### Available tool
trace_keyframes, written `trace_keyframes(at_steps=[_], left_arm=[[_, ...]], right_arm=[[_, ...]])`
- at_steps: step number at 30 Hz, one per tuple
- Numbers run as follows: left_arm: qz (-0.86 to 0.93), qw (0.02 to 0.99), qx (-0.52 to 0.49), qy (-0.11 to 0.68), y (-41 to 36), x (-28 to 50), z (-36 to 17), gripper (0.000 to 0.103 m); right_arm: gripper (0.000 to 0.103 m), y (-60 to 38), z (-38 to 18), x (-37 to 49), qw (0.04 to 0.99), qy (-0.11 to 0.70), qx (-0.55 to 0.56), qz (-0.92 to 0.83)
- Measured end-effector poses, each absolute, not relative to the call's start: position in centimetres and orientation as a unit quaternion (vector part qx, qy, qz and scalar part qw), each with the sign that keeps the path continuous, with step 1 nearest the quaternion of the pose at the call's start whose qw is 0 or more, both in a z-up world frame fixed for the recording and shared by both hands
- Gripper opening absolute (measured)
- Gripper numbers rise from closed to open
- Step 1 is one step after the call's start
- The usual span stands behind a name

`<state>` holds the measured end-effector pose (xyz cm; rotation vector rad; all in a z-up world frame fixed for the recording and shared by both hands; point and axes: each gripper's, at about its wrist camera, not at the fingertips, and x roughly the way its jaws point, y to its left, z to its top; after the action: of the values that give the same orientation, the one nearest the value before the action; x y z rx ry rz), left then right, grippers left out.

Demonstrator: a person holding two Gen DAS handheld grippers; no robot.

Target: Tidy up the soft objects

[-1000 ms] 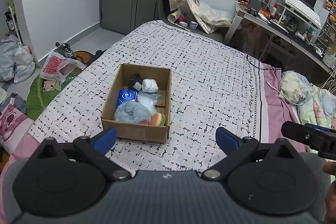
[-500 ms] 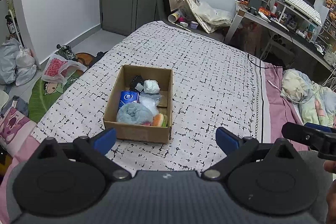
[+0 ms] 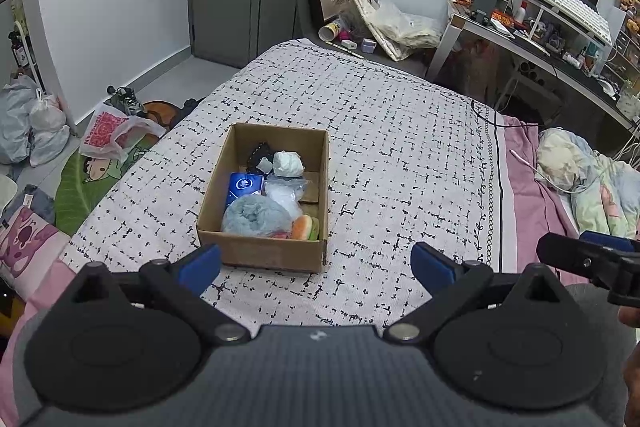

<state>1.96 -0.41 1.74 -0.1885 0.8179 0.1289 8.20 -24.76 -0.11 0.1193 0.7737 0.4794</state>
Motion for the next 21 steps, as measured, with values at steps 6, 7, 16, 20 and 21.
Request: trace_keyframes(at_steps=[6, 7, 16, 20, 21], left_arm=[[0.059, 0.911, -0.090, 0.399, -0.57, 2.01, 1.65, 0.100], [0.059, 0.910, -0.090, 0.400, -0.57, 2.04, 1.61, 0.100], [0.060, 0.910, -0.089, 0.401, -0.53, 2.06, 1.44, 0.100], [0.059, 0.910, -0.089, 0.400, -0.51, 1.98, 1.45, 0.100], [0.059, 0.910, -0.090, 0.400, -0.50, 1.97, 1.41, 0.100]], right_arm=[[0.103, -24.79, -0.14, 8.18, 0.896, 0.374, 0.058, 0.232], [0.103, -24.77, -0.16, 8.17, 0.896, 0.374, 0.058, 0.232], [0.103, -24.74, -0.16, 8.17, 0.896, 0.376, 0.058, 0.230], [0.103, -24.75, -0.19, 8.22, 0.895, 0.377, 0.059, 0.230], [0.103, -24.70, -0.23, 8.22, 0.895, 0.378, 0.058, 0.229]])
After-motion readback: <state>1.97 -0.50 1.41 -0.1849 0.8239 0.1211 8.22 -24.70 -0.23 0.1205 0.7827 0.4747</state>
